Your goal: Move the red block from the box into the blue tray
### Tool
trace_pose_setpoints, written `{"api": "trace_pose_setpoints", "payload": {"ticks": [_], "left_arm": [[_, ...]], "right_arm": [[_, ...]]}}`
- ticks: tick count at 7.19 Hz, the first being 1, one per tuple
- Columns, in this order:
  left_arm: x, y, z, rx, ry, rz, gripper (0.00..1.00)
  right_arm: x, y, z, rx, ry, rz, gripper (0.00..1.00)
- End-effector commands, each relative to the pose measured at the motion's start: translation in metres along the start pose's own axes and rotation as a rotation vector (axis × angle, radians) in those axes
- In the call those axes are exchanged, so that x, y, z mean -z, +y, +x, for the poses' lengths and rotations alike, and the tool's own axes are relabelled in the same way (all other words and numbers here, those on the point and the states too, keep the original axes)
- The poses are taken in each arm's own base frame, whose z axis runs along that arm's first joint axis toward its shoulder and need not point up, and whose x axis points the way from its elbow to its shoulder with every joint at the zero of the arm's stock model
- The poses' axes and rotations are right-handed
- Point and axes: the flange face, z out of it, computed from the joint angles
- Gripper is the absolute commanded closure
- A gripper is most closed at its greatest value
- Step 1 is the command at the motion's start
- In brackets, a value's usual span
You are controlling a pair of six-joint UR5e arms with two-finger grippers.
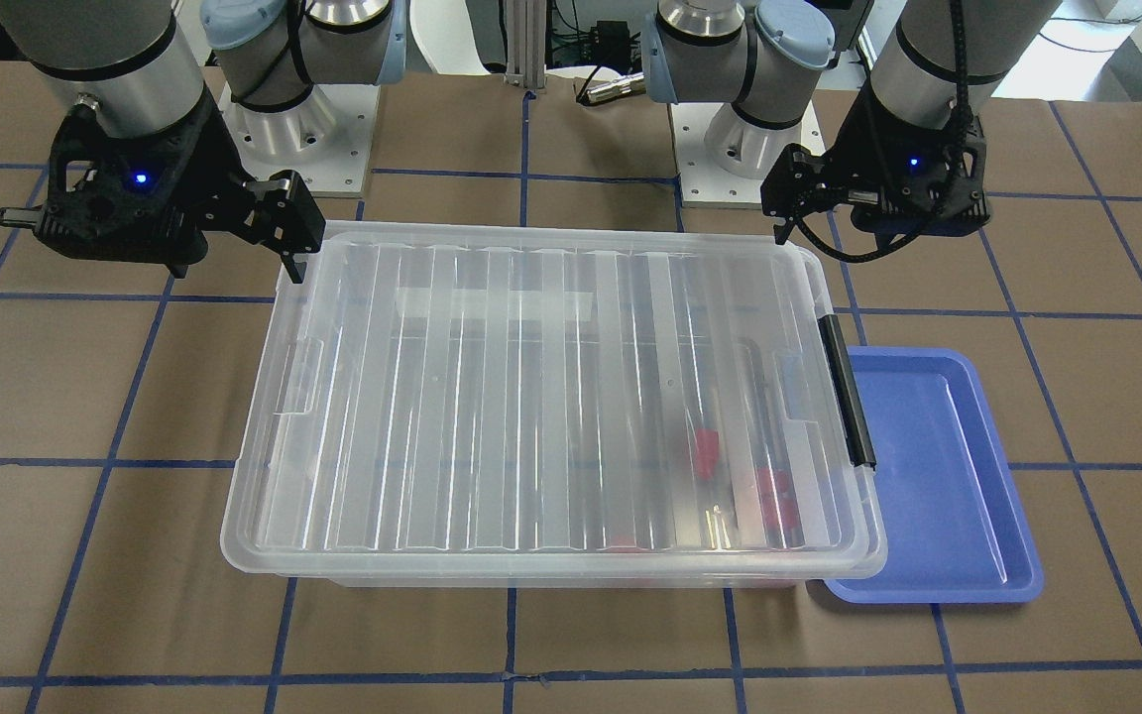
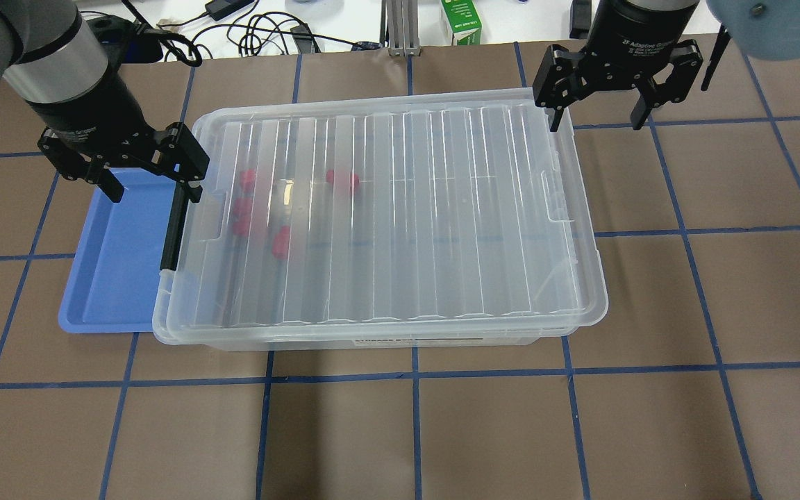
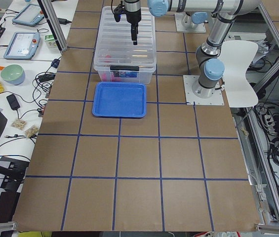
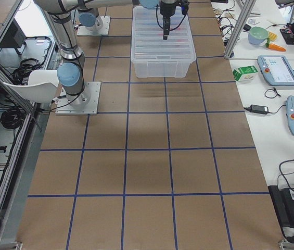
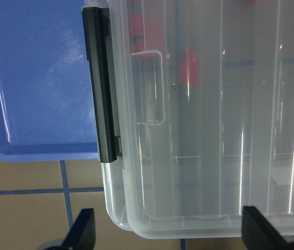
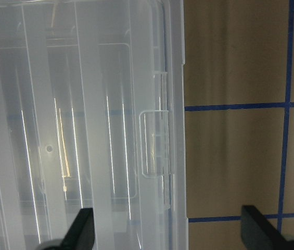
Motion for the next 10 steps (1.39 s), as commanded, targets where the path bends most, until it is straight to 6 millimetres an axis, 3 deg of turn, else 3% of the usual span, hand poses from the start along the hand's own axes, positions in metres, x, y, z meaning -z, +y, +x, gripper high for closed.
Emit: {"api": "trace_pose_setpoints", "payload": {"ticks": [1, 3, 6, 7, 8, 10], "left_arm": [[0.0, 0.0, 0.0, -0.002, -0.001, -0.001, 0.0], [0.002, 0.002, 0.0, -0.012, -0.001, 0.002, 0.0], [0.001, 0.0, -0.003, -0.009, -0.001, 0.002, 0.0], [0.0, 0.0, -0.003, -0.009, 0.0, 0.001, 0.0], [0.001, 0.0, -0.003, -0.009, -0.001, 0.002, 0.0], [0.0, 0.0, -0.003, -0.011, -0.002, 0.001, 0.0]], "right_arm": [[-0.001, 0.0, 0.0, -0.001, 0.001, 0.0, 0.0], [0.0, -0.002, 0.002, -0.022, -0.003, 0.006, 0.0], [-0.002, -0.011, 0.039, 0.029, 0.006, -0.004, 0.0], [-0.031, -0.02, 0.04, 0.06, 0.005, -0.051, 0.0], [-0.08, -0.04, 0.039, 0.053, -0.001, -0.048, 0.04], [-0.131, -0.041, 0.038, 0.053, -0.003, 0.001, 0.03]]}}
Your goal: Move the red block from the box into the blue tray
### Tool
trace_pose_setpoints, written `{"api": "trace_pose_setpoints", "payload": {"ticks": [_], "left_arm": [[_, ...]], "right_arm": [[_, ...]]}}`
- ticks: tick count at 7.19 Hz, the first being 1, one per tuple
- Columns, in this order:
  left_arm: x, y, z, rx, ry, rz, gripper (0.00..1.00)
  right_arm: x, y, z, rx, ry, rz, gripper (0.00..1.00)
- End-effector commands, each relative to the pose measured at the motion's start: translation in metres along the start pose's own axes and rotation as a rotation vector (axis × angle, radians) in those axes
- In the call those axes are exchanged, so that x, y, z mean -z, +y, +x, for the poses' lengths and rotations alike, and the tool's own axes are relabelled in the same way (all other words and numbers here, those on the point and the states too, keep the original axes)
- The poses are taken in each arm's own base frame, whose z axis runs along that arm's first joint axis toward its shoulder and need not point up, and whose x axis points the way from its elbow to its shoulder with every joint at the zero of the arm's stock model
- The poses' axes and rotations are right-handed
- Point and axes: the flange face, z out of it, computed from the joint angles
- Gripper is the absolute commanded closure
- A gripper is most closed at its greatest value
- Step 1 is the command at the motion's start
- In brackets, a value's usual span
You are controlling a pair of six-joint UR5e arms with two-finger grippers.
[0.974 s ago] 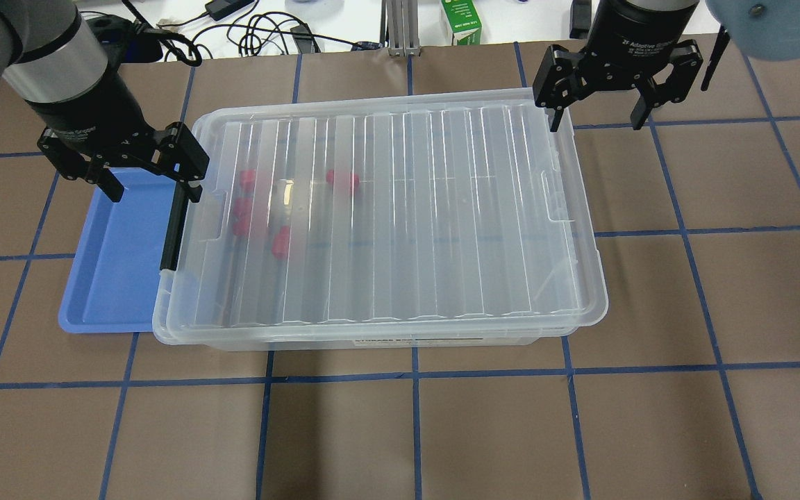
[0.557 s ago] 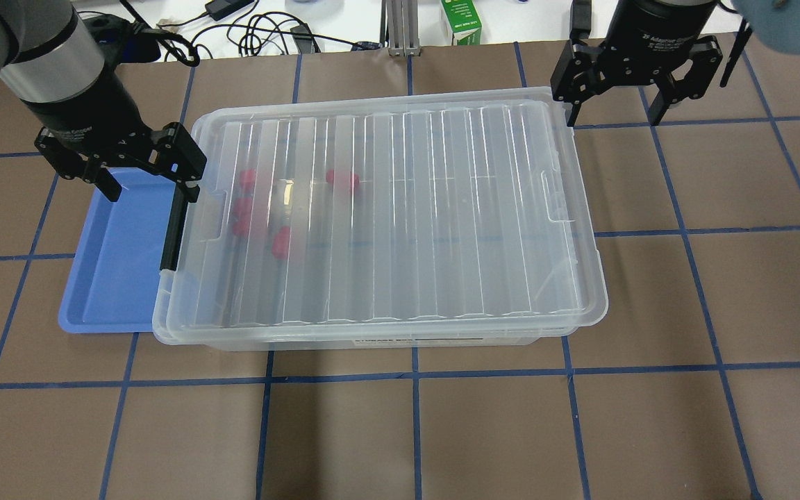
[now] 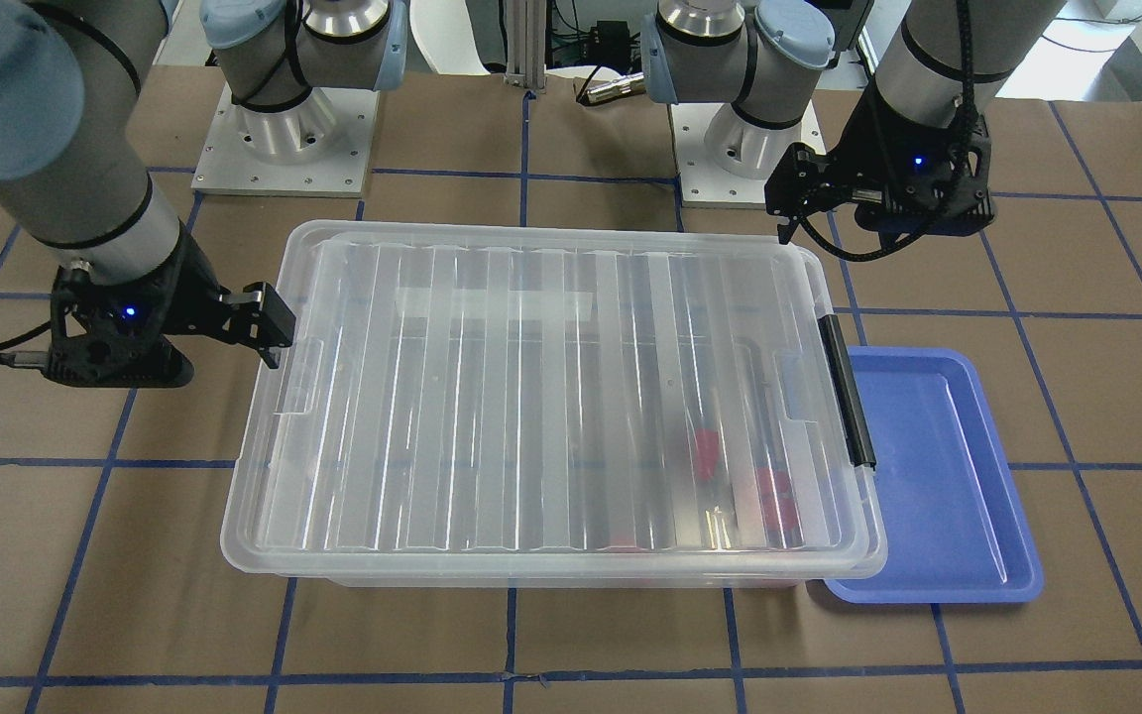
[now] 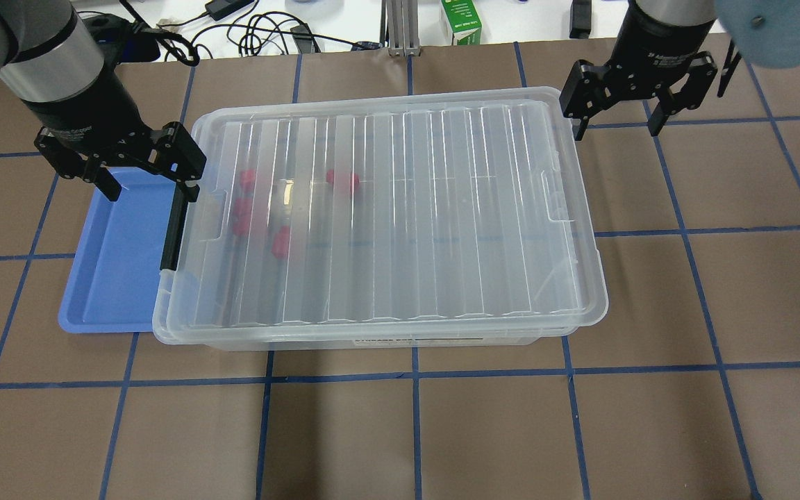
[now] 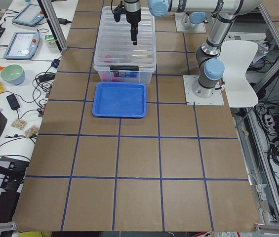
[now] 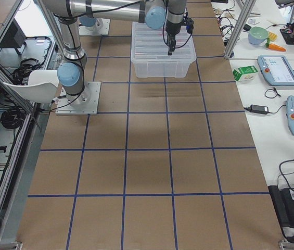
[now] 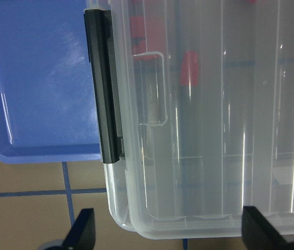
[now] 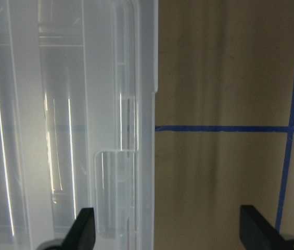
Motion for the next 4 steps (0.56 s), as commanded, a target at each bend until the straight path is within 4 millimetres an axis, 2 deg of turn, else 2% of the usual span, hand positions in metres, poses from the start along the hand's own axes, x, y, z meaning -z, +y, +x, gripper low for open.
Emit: {"api": "trace_pose_setpoints", "payload": {"ticks": [1, 2, 4], "left_arm": [[-0.001, 0.0, 0.0, -0.001, -0.001, -0.001, 0.0], [-0.001, 0.0, 0.0, -0.001, 0.0, -0.001, 0.0], [0.0, 0.0, 0.0, 0.0, 0.0, 0.001, 0.0]], "right_arm": [[-0.052, 0.006, 0.0, 0.009, 0.001, -0.004, 0.03], [-0.065, 0.01, 0.0, 0.015, 0.007, -0.006, 0.03], [-0.064, 0.008, 0.003, 0.017, 0.013, 0.015, 0.03]]}}
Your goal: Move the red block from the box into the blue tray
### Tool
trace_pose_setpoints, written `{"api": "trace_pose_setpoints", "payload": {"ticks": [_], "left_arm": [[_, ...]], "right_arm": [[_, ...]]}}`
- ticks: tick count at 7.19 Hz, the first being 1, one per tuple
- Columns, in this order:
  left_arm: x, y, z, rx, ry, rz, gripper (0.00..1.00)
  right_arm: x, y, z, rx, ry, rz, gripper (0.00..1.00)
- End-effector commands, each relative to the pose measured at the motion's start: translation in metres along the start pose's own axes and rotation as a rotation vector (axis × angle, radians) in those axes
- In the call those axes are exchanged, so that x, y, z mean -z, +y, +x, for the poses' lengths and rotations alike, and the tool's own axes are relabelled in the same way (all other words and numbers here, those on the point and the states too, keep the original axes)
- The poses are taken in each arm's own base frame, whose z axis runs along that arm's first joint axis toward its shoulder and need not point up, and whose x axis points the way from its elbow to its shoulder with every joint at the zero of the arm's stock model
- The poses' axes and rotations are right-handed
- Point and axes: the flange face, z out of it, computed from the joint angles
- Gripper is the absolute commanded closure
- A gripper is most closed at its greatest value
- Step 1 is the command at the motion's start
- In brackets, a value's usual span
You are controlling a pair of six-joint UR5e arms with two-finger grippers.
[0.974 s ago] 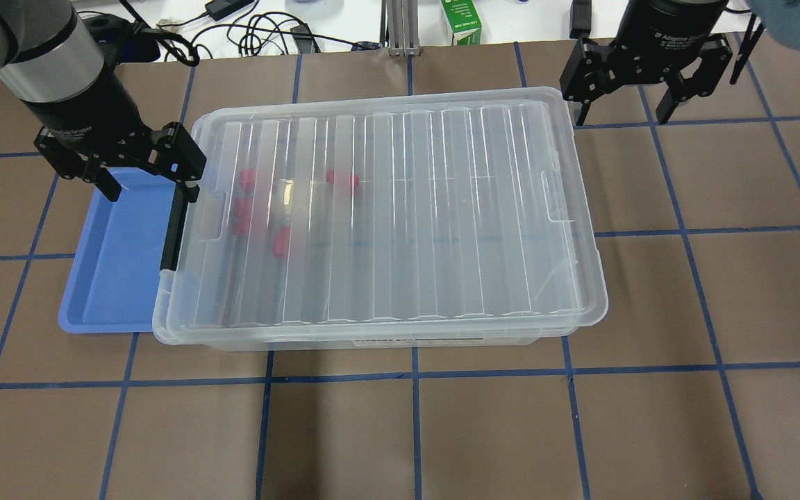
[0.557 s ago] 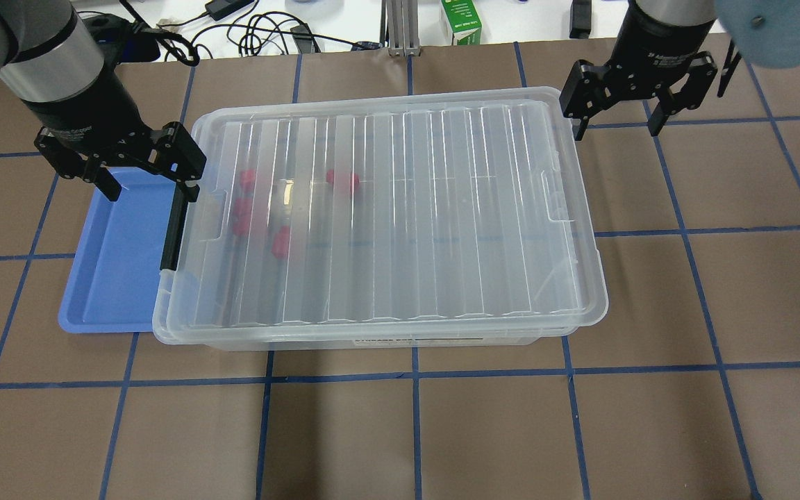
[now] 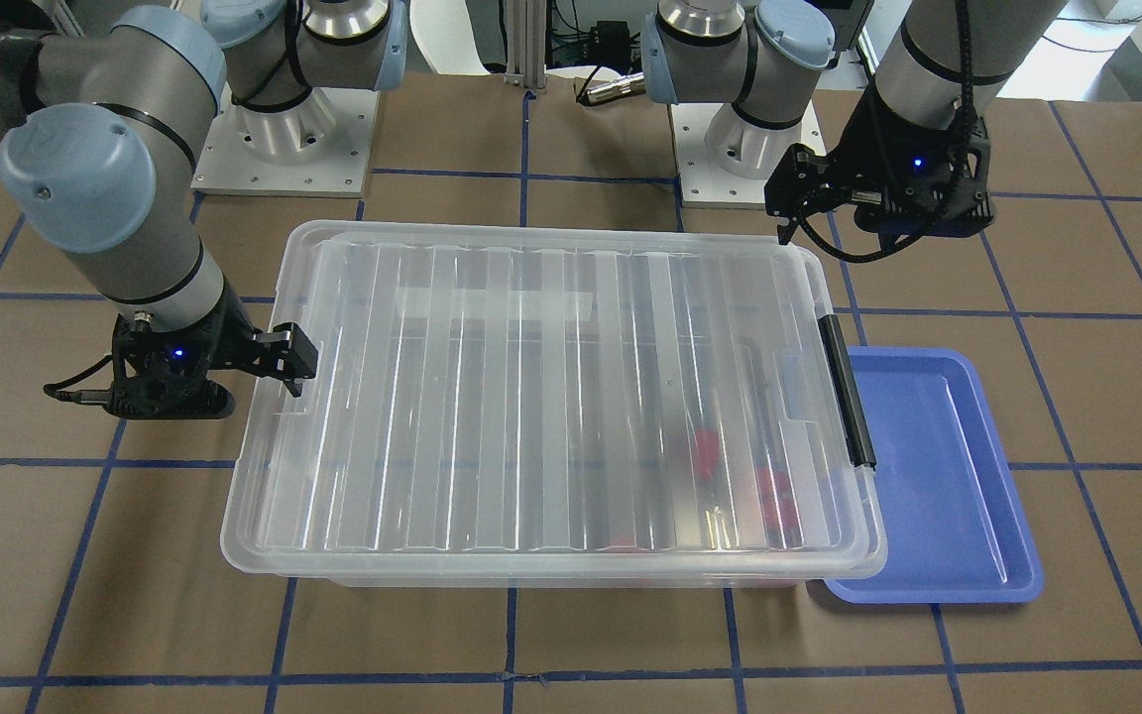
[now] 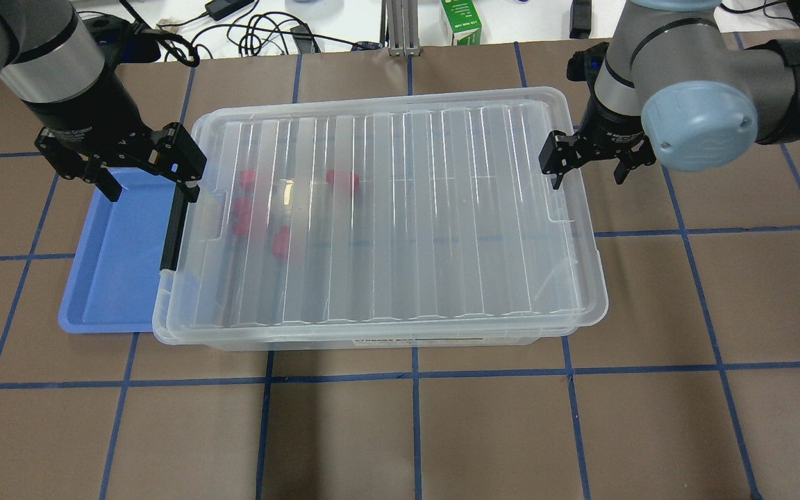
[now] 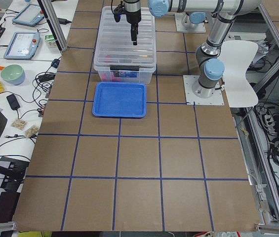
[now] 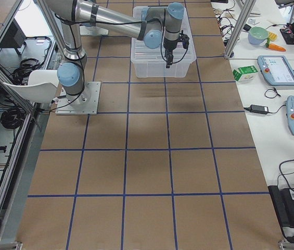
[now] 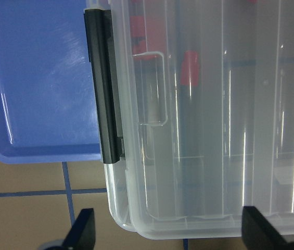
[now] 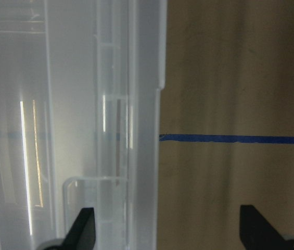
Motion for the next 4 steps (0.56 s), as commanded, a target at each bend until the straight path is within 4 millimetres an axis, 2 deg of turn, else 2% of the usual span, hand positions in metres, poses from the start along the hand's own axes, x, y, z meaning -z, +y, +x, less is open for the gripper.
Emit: {"api": "trace_pose_setpoints", "payload": {"ticks": [1, 2, 3, 4], "left_arm": [[0.001, 0.0, 0.0, 0.001, 0.0, 0.001, 0.0], [-0.001, -0.001, 0.001, 0.003, 0.0, -0.002, 0.0], [-0.002, -0.003, 0.001, 0.007, 0.0, 0.001, 0.0], [-0.002, -0.003, 0.002, 0.007, 0.001, 0.001, 0.0]], "right_arm": [[0.002, -0.005, 0.02, 0.008, 0.005, 0.016, 0.03], [0.001, -0.003, 0.056, -0.027, -0.003, 0.008, 0.04], [-0.006, -0.002, 0.062, -0.038, -0.008, -0.006, 0.04], [-0.006, -0.005, 0.064, -0.036, -0.003, 0.0, 0.04]]}}
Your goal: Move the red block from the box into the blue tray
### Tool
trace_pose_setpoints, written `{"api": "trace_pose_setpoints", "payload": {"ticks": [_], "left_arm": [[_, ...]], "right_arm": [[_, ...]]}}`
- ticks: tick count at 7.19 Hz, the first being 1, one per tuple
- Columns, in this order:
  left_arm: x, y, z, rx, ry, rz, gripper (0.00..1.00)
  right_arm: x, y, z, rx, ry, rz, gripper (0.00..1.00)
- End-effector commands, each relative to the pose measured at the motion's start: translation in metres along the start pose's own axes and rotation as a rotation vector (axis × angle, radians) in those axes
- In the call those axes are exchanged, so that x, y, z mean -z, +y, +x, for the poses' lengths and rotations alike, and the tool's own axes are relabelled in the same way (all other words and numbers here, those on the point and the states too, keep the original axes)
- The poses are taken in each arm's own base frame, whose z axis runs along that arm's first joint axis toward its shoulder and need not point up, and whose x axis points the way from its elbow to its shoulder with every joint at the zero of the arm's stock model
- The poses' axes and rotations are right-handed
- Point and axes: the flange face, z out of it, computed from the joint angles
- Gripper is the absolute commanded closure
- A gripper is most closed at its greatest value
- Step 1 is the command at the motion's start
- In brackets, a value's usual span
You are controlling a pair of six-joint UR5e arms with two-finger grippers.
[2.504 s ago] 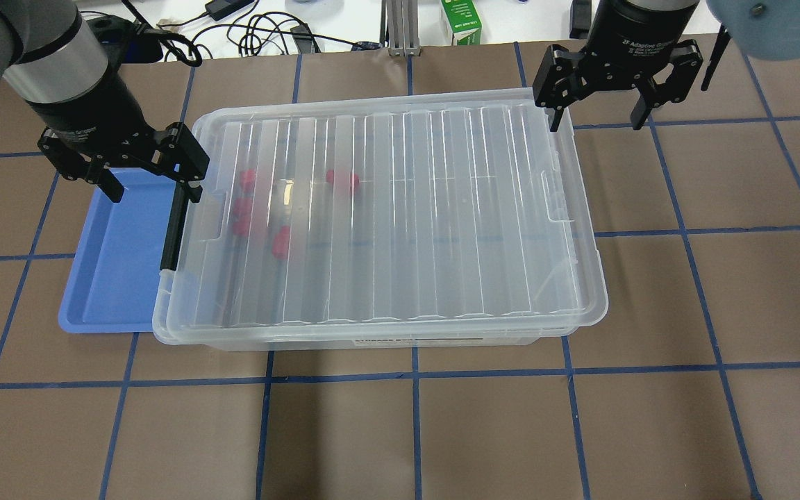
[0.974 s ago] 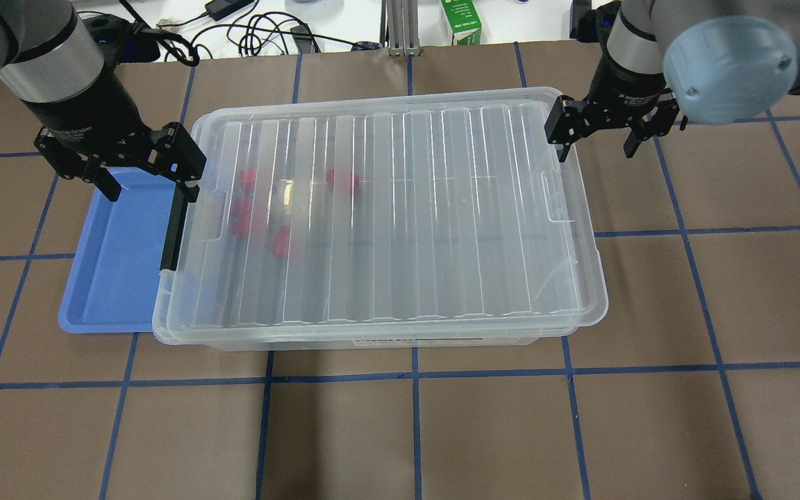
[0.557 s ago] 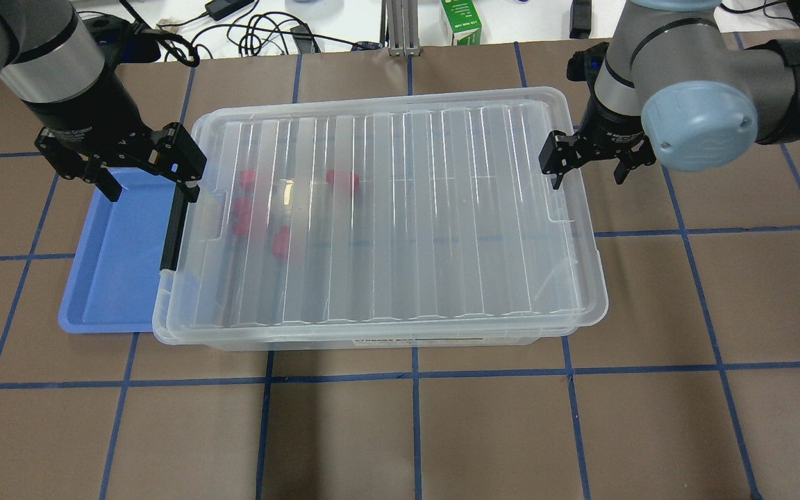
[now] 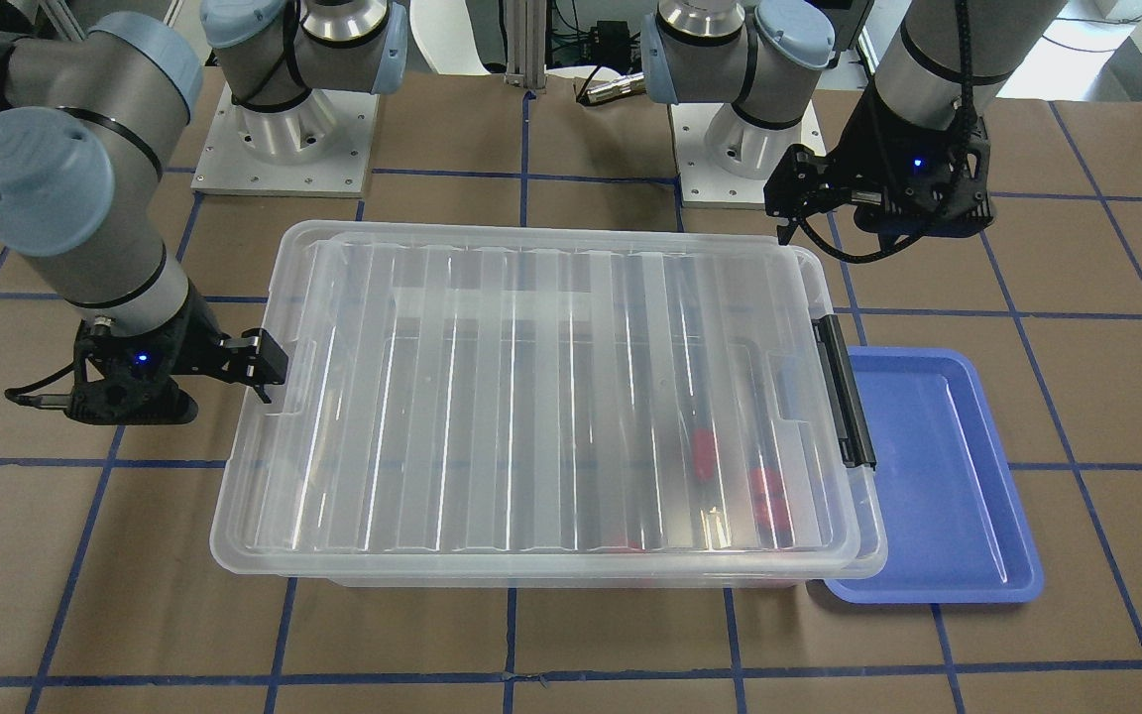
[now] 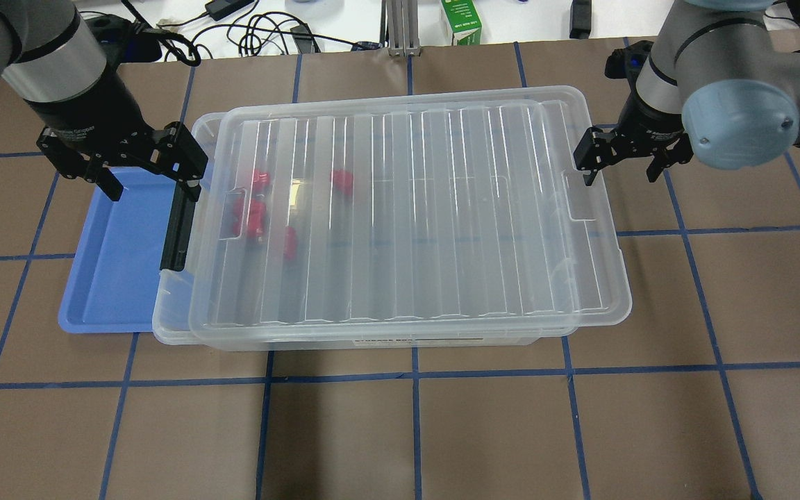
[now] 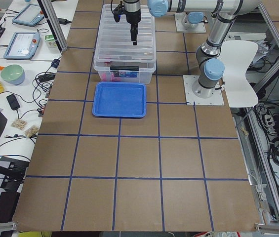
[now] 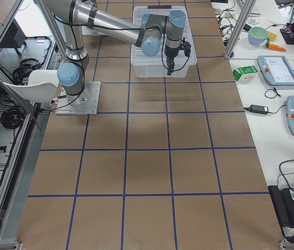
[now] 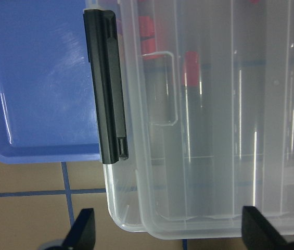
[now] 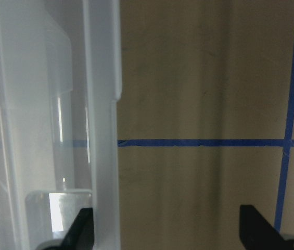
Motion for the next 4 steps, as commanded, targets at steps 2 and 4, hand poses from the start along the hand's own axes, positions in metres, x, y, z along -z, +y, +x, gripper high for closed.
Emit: {"api": "trace_pose_setpoints", "payload": {"ticks": [2, 4], "left_arm": [[0.001, -0.001, 0.001, 0.002, 0.008, 0.005, 0.0], [-0.001, -0.002, 0.005, -0.004, 0.052, 0.005, 0.0]], "right_arm": [[-0.002, -0.003, 0.017, 0.063, 0.005, 0.003, 0.04], [-0.002, -0.004, 0.038, 0.088, 0.007, 0.001, 0.04]]}}
